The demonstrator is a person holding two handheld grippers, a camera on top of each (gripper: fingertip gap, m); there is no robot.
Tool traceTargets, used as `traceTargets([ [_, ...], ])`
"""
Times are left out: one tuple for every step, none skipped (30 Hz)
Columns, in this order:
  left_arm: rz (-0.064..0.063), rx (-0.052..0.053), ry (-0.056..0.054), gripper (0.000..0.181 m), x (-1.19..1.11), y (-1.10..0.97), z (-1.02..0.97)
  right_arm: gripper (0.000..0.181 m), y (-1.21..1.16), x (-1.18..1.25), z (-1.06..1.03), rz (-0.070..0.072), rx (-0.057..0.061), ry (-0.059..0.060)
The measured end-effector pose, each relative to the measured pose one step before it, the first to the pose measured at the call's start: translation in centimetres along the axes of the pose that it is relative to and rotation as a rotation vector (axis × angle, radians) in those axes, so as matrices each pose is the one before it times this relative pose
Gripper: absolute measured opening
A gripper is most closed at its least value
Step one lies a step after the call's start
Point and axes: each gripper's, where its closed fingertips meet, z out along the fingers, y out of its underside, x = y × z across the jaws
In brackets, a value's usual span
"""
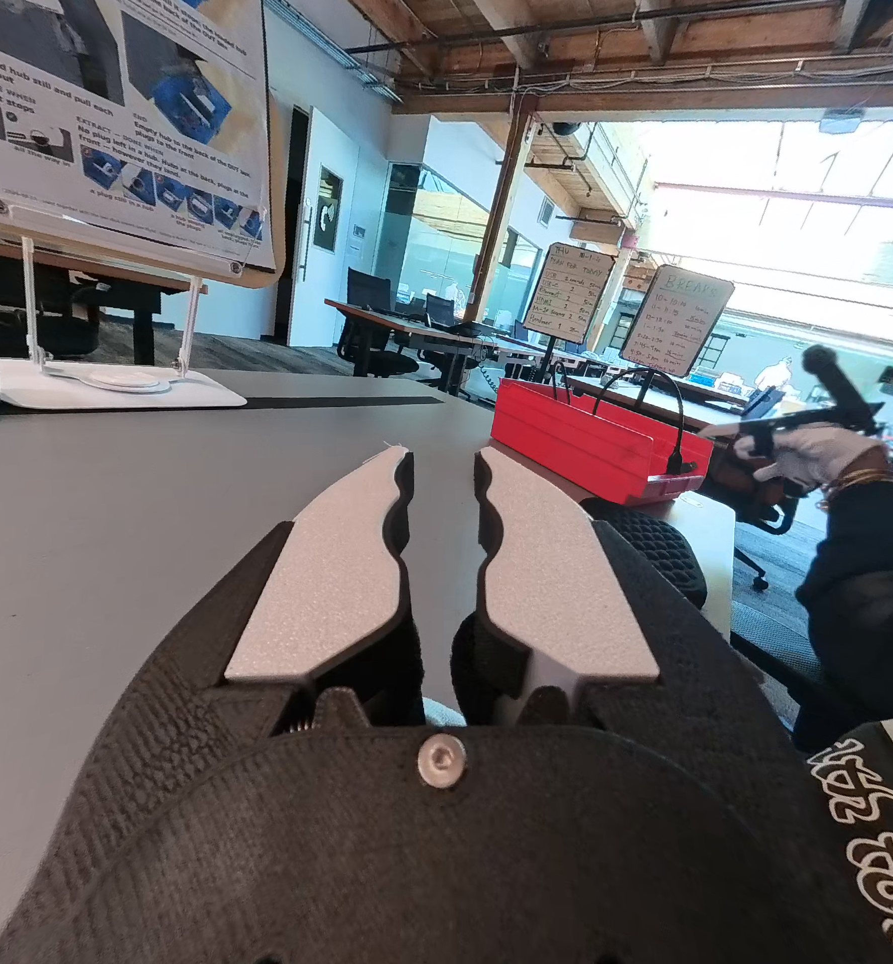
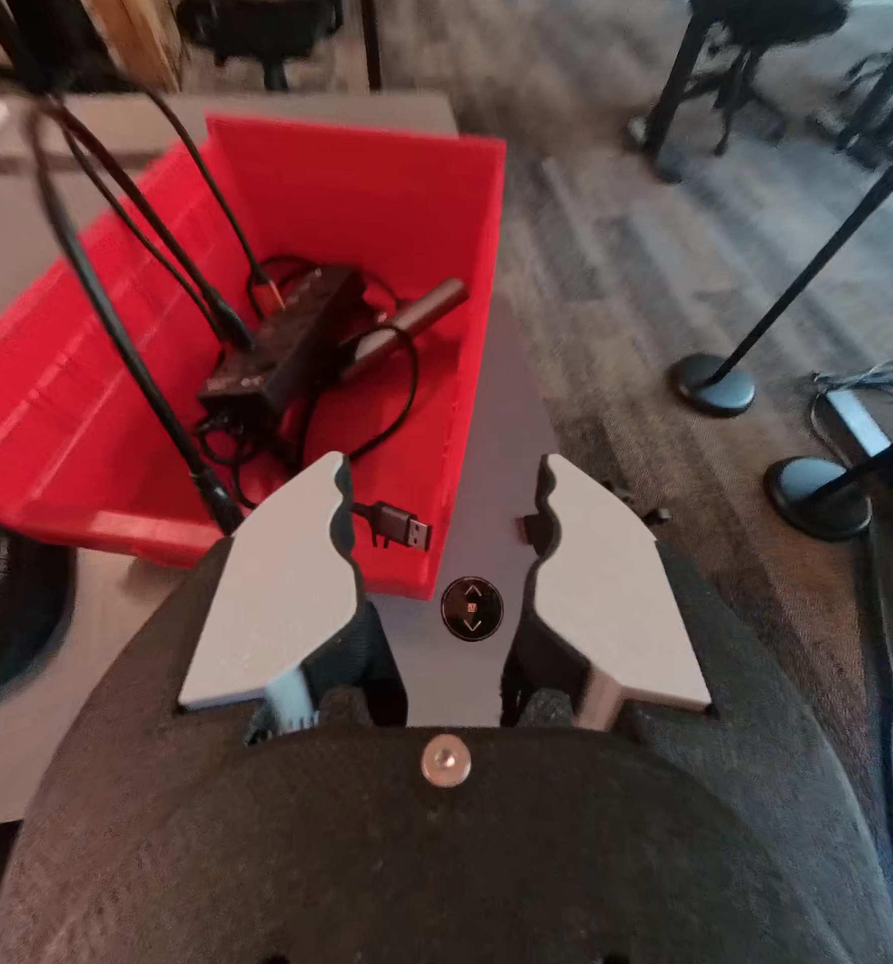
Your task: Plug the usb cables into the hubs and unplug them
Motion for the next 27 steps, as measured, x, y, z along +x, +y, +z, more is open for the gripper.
traceTargets([
  [-0.0026,0.0020,0.0005,0.022,-0.010,-0.019,-0.017,0.056,0.831,0.027,0.976,-0.0046,-0.0480,-0.0078],
  [-0.0023,0.0026,0.0004,0.022,-0.011,-0.039,-0.020,0.036,0.602,-0.215,0.939,-0.0033,-0.0374,-0.0225],
  [-0.0022,0.0024,0.0005,0.022,-0.013,-0.025,-0.014,0.023,0.215,-0.484,0.953,0.0069,-0.0140,-0.0346],
  [-0.0026,0.0011,0.0007,0.022,-0.004,-0.017,-0.011,0.021,0.054,0.035,0.893,0.0137,-0.0049,0.0055],
  [-0.0026,0.0002,0.0012,0.022,0.002,0.000,0.001,0.009,0.080,0.390,0.637,-0.0042,-0.0082,0.0271],
  [-0.0016,0.0002,0.0010,0.022,0.003,0.003,0.011,0.007,-0.165,-0.316,0.428,-0.0038,0.0041,-0.0164],
  [-0.0007,0.0005,0.0008,0.022,0.012,0.000,-0.008,0.008,-0.353,-0.768,0.316,0.0051,0.0136,-0.0432],
  [-0.0001,0.0005,0.0000,0.022,0.003,-0.018,-0.004,0.011,-0.197,-1.002,0.385,-0.0024,0.0015,-0.0517],
  [-0.0006,0.0003,-0.0002,0.022,0.002,-0.004,0.002,0.013,-0.126,-0.876,0.530,-0.0242,-0.0072,-0.0294],
  [-0.0012,-0.0001,0.0002,0.022,-0.011,0.006,-0.001,0.014,-0.363,-0.700,0.583,-0.0386,-0.0023,-0.0049],
  [-0.0011,0.0004,0.0002,0.022,-0.003,0.000,-0.008,0.014,-0.340,-0.606,0.606,-0.0369,-0.0146,0.0070],
  [-0.0003,0.0018,0.0003,0.022,0.015,-0.026,-0.018,0.014,-0.375,-0.723,0.584,-0.0331,-0.0165,0.0031],
  [0.0002,0.0027,-0.0001,0.022,0.003,-0.031,-0.022,0.014,-0.405,-0.842,0.584,-0.0395,-0.0136,-0.0028],
  [-0.0001,0.0024,0.0005,0.022,0.004,-0.030,-0.024,0.015,-0.457,-0.902,0.581,-0.0414,-0.0076,-0.0056],
  [-0.0012,0.0019,0.0011,0.022,0.019,-0.019,-0.008,0.015,-0.537,-0.921,0.590,-0.0288,-0.0028,-0.0081],
  [-0.0018,0.0012,0.0016,0.022,0.011,-0.016,-0.011,0.015,-0.538,-0.968,0.558,-0.0181,-0.0033,-0.0116],
  [-0.0013,0.0006,0.0016,0.022,0.021,-0.013,-0.005,0.016,-0.570,-1.008,0.535,-0.0184,-0.0023,-0.0133],
  [-0.0008,0.0012,0.0014,0.022,0.011,-0.011,-0.003,0.017,-0.551,-1.027,0.533,-0.0229,-0.0021,-0.0137],
  [-0.0004,0.0017,0.0007,0.022,0.019,-0.015,-0.010,0.017,-0.580,-1.019,0.510,-0.0266,-0.0007,-0.0124],
  [-0.0001,0.0014,0.0003,0.022,0.005,-0.022,-0.010,0.017,-0.573,-1.012,0.489,-0.0271,-0.0009,-0.0110],
  [-0.0002,0.0012,0.0007,0.022,0.016,-0.007,-0.014,0.018,-0.564,-1.016,0.456,-0.0246,-0.0021,-0.0095],
  [0.0001,0.0015,0.0031,0.022,0.048,-0.022,-0.009,0.018,-0.589,-1.083,0.425,-0.0216,-0.0026,-0.0114],
  [0.0013,0.0048,0.0082,0.023,0.142,-0.081,-0.014,0.019,-0.612,-1.155,0.418,-0.0216,-0.0013,-0.0127],
  [0.0044,0.0105,0.0104,0.024,0.208,-0.165,-0.043,0.019,-0.666,-1.243,0.425,-0.0220,0.0022,-0.0138],
  [0.0083,0.0201,0.0185,0.025,0.363,-0.317,-0.072,0.021,-0.715,-1.316,0.430,-0.0193,0.0056,-0.0164],
  [0.0084,0.0313,0.0280,0.025,0.511,-0.478,-0.085,0.022,-0.761,-1.366,0.467,-0.0171,0.0091,-0.0158],
  [0.0032,0.0344,0.0279,0.025,0.486,-0.512,-0.086,0.022,-0.788,-1.307,0.499,-0.0153,0.0108,-0.0102],
])
